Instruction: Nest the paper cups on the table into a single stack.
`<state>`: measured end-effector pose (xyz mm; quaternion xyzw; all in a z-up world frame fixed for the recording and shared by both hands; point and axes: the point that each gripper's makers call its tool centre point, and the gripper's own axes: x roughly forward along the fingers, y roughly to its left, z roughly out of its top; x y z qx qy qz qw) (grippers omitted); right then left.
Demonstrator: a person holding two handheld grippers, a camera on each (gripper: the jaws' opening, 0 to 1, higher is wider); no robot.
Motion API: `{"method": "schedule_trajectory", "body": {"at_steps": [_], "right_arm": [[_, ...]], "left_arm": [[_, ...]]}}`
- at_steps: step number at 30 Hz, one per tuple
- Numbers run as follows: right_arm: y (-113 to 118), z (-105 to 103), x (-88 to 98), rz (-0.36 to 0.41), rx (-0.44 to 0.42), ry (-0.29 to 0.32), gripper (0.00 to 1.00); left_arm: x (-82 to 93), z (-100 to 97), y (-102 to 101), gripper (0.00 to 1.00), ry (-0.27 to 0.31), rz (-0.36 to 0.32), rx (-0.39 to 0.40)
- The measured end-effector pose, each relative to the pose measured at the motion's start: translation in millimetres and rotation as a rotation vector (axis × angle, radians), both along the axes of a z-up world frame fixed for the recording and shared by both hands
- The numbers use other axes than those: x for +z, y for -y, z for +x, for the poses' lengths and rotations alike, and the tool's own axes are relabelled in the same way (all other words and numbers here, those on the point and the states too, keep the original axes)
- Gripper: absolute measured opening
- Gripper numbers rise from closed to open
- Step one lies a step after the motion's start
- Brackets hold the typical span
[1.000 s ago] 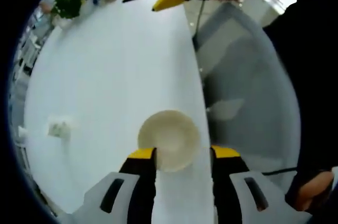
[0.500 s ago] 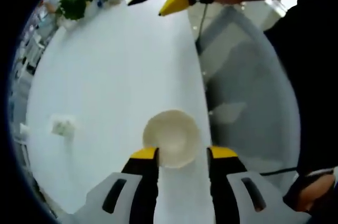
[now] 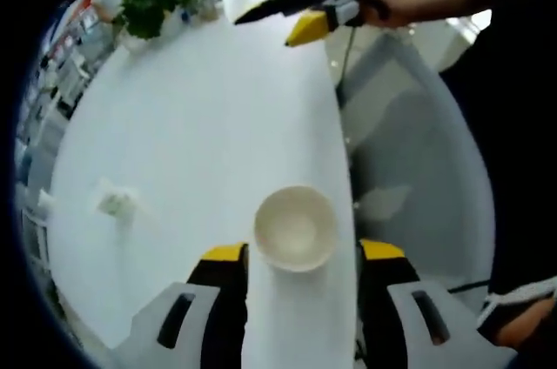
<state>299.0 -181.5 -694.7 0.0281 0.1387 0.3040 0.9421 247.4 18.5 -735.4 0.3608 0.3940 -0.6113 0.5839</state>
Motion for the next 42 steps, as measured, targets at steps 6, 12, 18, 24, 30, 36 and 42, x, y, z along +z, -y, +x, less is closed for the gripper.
{"method": "schedule_trajectory", "body": {"at_steps": [6, 12, 18, 24, 30, 36, 42], "right_arm": [[-2, -1, -1.5, -0.005, 0.003, -0.005, 0.85], [-4, -2, -1.8, -0.008, 0.008, -0.007, 0.85], [-5, -2, -0.7, -0.010, 0.010, -0.007, 0.85], [-5, -4, -0.6, -0.015, 0.010, -0.011, 0.85], [-6, -8, -2.2, -0.028, 0.016, -0.021, 0.85], [-8, -9, -1.4, -0.034, 0.017, -0.025, 0.85], [-12, -12, -0.5, -0.038, 0.016, -0.030, 0.85]], "left_arm": [[1.4, 5.3, -3, 0.54, 0.026, -0.021, 0.017], [5.9, 8.2, 1, 0.56, 0.034, -0.074, 0.032], [10.9, 18.3, 0, 0.60, 0.038, -0.109, 0.108], [18.1, 28.3, -1, 0.58, 0.032, -0.162, 0.178], [26.0, 45.3, -1, 0.59, 0.050, -0.227, 0.252], [35.6, 62.0, -3, 0.58, 0.056, -0.292, 0.340], [40.4, 76.1, -6, 0.57, 0.079, -0.335, 0.395]]}}
